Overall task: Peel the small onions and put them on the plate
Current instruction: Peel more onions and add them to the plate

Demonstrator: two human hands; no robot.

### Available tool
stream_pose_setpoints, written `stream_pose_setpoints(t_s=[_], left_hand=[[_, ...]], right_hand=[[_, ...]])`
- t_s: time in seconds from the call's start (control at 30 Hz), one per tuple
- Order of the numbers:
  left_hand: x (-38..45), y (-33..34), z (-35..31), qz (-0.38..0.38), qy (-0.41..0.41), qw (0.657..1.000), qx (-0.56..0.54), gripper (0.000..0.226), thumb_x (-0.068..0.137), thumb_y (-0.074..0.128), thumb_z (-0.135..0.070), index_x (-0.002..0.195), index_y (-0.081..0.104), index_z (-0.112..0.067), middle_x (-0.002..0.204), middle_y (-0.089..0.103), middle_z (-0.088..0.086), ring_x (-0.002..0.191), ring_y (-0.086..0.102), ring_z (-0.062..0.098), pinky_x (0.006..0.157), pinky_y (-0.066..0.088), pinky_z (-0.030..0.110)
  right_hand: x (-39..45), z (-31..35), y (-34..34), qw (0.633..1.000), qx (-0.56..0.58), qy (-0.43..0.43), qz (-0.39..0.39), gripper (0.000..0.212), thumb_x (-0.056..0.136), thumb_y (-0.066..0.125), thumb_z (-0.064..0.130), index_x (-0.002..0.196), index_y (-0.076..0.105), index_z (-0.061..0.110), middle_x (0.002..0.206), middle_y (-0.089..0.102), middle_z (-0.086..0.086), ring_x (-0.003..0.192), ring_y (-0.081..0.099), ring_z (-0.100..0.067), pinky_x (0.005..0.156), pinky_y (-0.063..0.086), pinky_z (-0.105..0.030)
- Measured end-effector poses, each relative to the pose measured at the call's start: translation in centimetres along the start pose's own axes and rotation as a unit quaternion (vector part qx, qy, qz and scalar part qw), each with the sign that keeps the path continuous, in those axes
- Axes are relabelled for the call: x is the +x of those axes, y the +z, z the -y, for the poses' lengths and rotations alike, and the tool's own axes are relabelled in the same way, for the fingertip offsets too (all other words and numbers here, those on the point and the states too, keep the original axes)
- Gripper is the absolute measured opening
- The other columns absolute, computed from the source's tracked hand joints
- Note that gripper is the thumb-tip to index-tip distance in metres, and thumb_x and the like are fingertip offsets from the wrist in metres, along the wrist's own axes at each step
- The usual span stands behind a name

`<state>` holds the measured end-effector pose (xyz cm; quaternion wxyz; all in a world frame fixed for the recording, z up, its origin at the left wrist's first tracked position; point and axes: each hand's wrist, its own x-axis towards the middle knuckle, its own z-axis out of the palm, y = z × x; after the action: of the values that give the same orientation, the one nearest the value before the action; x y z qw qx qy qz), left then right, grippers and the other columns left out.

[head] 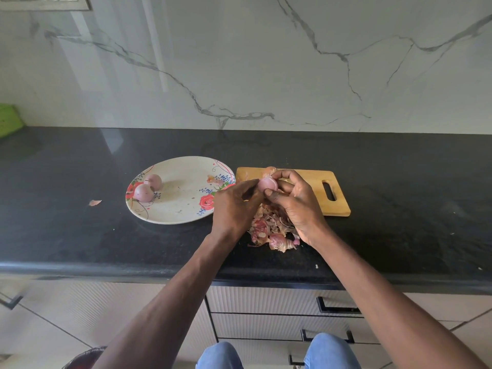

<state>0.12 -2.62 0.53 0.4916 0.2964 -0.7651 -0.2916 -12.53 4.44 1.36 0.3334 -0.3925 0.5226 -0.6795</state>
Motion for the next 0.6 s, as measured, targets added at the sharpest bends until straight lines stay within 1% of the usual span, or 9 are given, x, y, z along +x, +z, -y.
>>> stream_pose_setpoints(t_s=[0.07,0.13,0.2,0.27,0.3,0.4,0.43,0.53,0.6], left_hand=[[0.04,-0.12,-0.24,0.0,-0.026,1.0,-0.014,0.024,0.091,0.075,-0.025,0.11,0.078,-0.011,0.093,0.078,-0.002,0.082,0.071,0.003,0.078,0.058,0.023],[0.01,-0.24,-0.46,0.002,-0.043,0.999,-0.034,0.024,0.09,0.075,-0.023,0.11,0.078,-0.01,0.089,0.075,-0.01,0.08,0.069,-0.005,0.078,0.057,0.018],[-0.04,-0.28,-0.62,0.004,-0.049,0.998,-0.045,0.021,0.09,0.076,-0.02,0.108,0.078,-0.009,0.082,0.07,-0.02,0.076,0.067,-0.013,0.075,0.054,0.011],[0.07,-0.28,-0.52,0.0,-0.06,0.997,-0.049,0.017,0.089,0.075,-0.016,0.105,0.079,-0.01,0.077,0.067,-0.028,0.074,0.066,-0.013,0.073,0.054,0.01],[0.2,-0.31,-0.49,-0.006,-0.071,0.996,-0.052,0.016,0.089,0.074,-0.014,0.104,0.079,-0.01,0.077,0.067,-0.027,0.075,0.068,-0.011,0.075,0.056,0.013],[0.69,-0.32,-0.1,-0.029,-0.103,0.992,-0.071,0.017,0.088,0.071,-0.011,0.102,0.08,-0.012,0.081,0.075,-0.012,0.078,0.073,0.003,0.08,0.062,0.031],[0.75,-0.32,0.02,-0.032,-0.108,0.991,-0.075,0.016,0.088,0.07,-0.012,0.102,0.079,-0.013,0.083,0.077,-0.008,0.078,0.074,0.006,0.08,0.062,0.034],[0.72,-0.34,0.12,-0.029,-0.112,0.99,-0.079,0.016,0.09,0.07,-0.014,0.103,0.079,-0.013,0.085,0.078,-0.003,0.078,0.075,0.011,0.079,0.063,0.04],[0.73,-0.33,0.06,-0.03,-0.117,0.989,-0.08,0.015,0.091,0.07,-0.016,0.102,0.079,-0.012,0.085,0.078,-0.002,0.077,0.075,0.012,0.079,0.063,0.042]], right_hand=[[0.07,-0.11,-0.02,1.0,-0.001,0.011,-0.003,0.03,0.087,0.072,-0.004,0.111,0.059,0.009,0.108,0.075,-0.013,0.107,0.07,-0.033,0.09,0.058,-0.042],[0.15,-0.14,0.02,1.0,-0.002,0.024,-0.008,0.032,0.087,0.072,-0.004,0.113,0.058,0.007,0.108,0.075,-0.014,0.106,0.07,-0.034,0.092,0.058,-0.044],[0.26,-0.22,-0.06,0.999,0.005,0.035,-0.004,0.031,0.087,0.07,-0.005,0.114,0.059,0.006,0.107,0.075,-0.016,0.101,0.071,-0.033,0.093,0.057,-0.047],[0.29,-0.11,-0.23,0.998,0.033,0.043,0.009,0.029,0.088,0.067,-0.008,0.112,0.061,0.006,0.107,0.074,-0.019,0.094,0.072,-0.029,0.092,0.057,-0.046],[0.27,-0.03,-0.28,0.997,0.05,0.048,0.018,0.029,0.088,0.065,-0.01,0.112,0.062,0.006,0.107,0.074,-0.019,0.093,0.072,-0.028,0.09,0.058,-0.044],[0.14,0.18,-0.28,0.993,0.096,0.059,0.04,0.031,0.089,0.058,-0.014,0.11,0.066,0.008,0.107,0.073,-0.015,0.093,0.071,-0.024,0.081,0.06,-0.034],[0.09,0.25,-0.21,0.992,0.107,0.062,0.04,0.032,0.089,0.057,-0.014,0.109,0.068,0.009,0.105,0.073,-0.013,0.093,0.071,-0.022,0.079,0.06,-0.031],[0.17,0.44,-0.22,0.987,0.137,0.074,0.033,0.03,0.091,0.056,-0.011,0.11,0.071,0.008,0.104,0.074,-0.014,0.09,0.072,-0.023,0.074,0.06,-0.029],[0.18,0.52,-0.33,0.985,0.151,0.082,0.035,0.03,0.093,0.052,-0.01,0.113,0.069,0.004,0.109,0.072,-0.016,0.092,0.072,-0.025,0.073,0.06,-0.029]])
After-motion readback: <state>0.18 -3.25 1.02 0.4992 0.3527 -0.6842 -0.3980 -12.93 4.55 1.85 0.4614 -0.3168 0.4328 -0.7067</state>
